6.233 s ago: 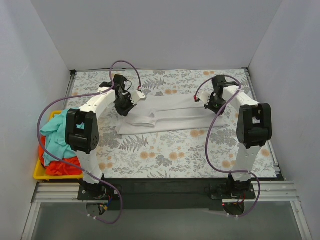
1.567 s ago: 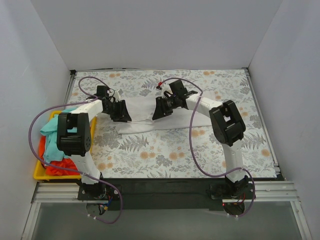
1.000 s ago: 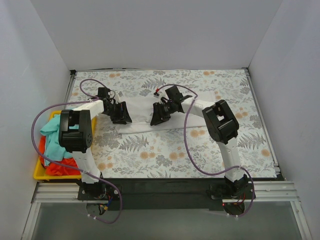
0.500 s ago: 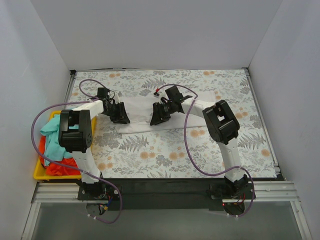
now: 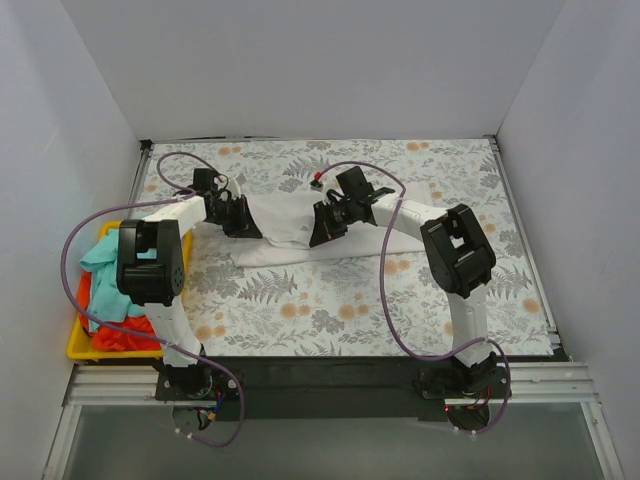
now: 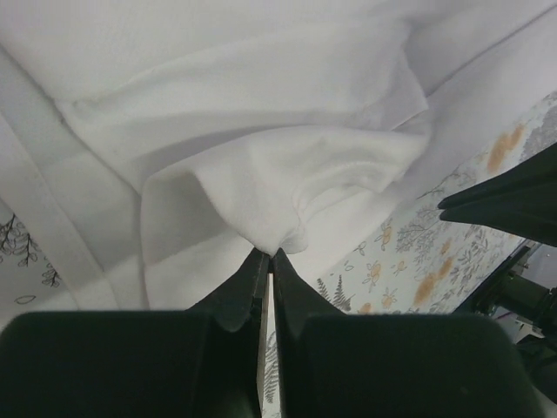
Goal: Fold and stack the t-shirts
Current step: Fold the tshirt
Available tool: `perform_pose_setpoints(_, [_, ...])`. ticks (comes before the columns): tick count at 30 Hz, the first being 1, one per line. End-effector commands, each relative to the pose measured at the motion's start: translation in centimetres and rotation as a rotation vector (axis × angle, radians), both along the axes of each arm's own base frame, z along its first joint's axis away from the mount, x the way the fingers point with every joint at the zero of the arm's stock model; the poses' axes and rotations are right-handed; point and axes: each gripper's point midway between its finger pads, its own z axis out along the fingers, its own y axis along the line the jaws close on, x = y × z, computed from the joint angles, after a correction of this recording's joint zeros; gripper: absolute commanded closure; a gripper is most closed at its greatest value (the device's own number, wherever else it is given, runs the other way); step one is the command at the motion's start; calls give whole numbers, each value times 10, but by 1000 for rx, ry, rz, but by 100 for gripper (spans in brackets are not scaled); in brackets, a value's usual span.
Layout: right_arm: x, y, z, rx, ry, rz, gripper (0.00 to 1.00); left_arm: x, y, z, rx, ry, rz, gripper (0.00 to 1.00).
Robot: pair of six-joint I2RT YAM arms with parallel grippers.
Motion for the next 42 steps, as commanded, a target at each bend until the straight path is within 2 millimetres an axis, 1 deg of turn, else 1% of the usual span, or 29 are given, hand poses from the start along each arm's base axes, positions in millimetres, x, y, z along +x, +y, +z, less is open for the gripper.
perform_pose_setpoints(1, [-6,-17,-7,-73,-46,11,88,24,-12,46,-94,-129,-26,100])
perform_pose_setpoints(2, [-5,-22,-12,-97,-51,3,91,26,-14,49,-109,-130,-18,100])
perform_pose_setpoints(6, [-8,-34,-34,-174,-41,-15,92,42,-21,62,-177,-179,-9,100])
perform_pose_setpoints(7, [-10,-36,-43,-195,-22,-15,92,44,-23,64,-194,-186,-10,100])
perform_pose_setpoints(8, [-9,-37,-47,-204,-12,-15,93,48,-25,66,-209,-195,-8,100])
perform_pose_setpoints(10, [-14,-40,-57,-231,25,-7,94,57,-29,66,-247,-194,12,100])
perform_pose_setpoints(14, [-19,-43,-62,-244,41,2,94,78,-31,61,-282,-197,56,100])
perform_pose_setpoints(15, [-21,-44,-63,-246,44,6,94,83,-32,56,-287,-201,62,100])
perform_pose_setpoints(18, [-22,-44,-62,-245,48,7,94,95,-33,56,-316,-227,86,100])
perform_pose_setpoints(20, [-21,-44,-60,-244,46,11,94,102,-31,49,-313,-222,124,100])
perform_pose_setpoints(23, [-21,-43,-56,-236,39,20,94,106,-28,40,-297,-201,162,100])
perform_pose_setpoints(25, [-17,-40,-45,-212,11,30,93,107,-19,32,-254,-190,211,93])
perform_pose_setpoints(26, [-15,-39,-40,-206,1,31,93,106,-15,35,-244,-197,226,89])
perform_pose_setpoints(27, [-12,-39,-33,-193,-14,29,92,102,-13,34,-241,-190,232,80])
perform_pose_setpoints(28, [-9,-35,-23,-164,-27,37,91,98,-12,34,-238,-188,235,77])
perform_pose_setpoints(29, [-7,-34,-17,-150,-38,40,91,98,-10,48,-240,-227,237,74])
perform_pose_setpoints(30, [-3,-33,-6,-130,-57,39,91,95,-9,54,-243,-238,235,70])
perform_pose_setpoints(31, [-1,-33,1,-111,-66,42,90,90,-7,55,-244,-257,237,68])
perform_pose_setpoints(32, [5,-32,10,-95,-91,43,90,87,-6,75,-245,-319,229,67])
perform_pose_setpoints(33, [12,-36,21,-83,-118,30,89,85,-6,83,-240,-358,216,67])
perform_pose_setpoints(34, [17,-39,26,-80,-134,22,88,78,-7,86,-237,-376,188,67])
perform_pose_setpoints(35, [25,-43,33,-79,-167,23,87,71,-8,94,-214,-407,150,67])
perform_pose_setpoints(36, [35,-52,37,-90,-199,11,86,67,-11,95,-191,-423,112,67])
perform_pose_setpoints(37, [47,-61,38,-114,-231,-7,86,60,-24,97,-169,-420,62,67])
perform_pose_setpoints(38, [57,-65,48,-122,-259,-9,86,46,-31,87,-141,-364,29,68])
perform_pose_setpoints(39, [72,-77,43,-150,-285,-15,86,42,-38,82,-100,-376,-27,69])
perform_pose_setpoints(40, [83,-86,43,-183,-304,-37,86,35,-55,74,-60,-366,-69,71])
perform_pose_setpoints(41, [91,-93,41,-200,-311,-53,86,30,-62,66,-28,-338,-96,72])
perform_pose_setpoints(42, [110,-108,41,-228,-336,-93,86,29,-69,60,-3,-341,-123,73])
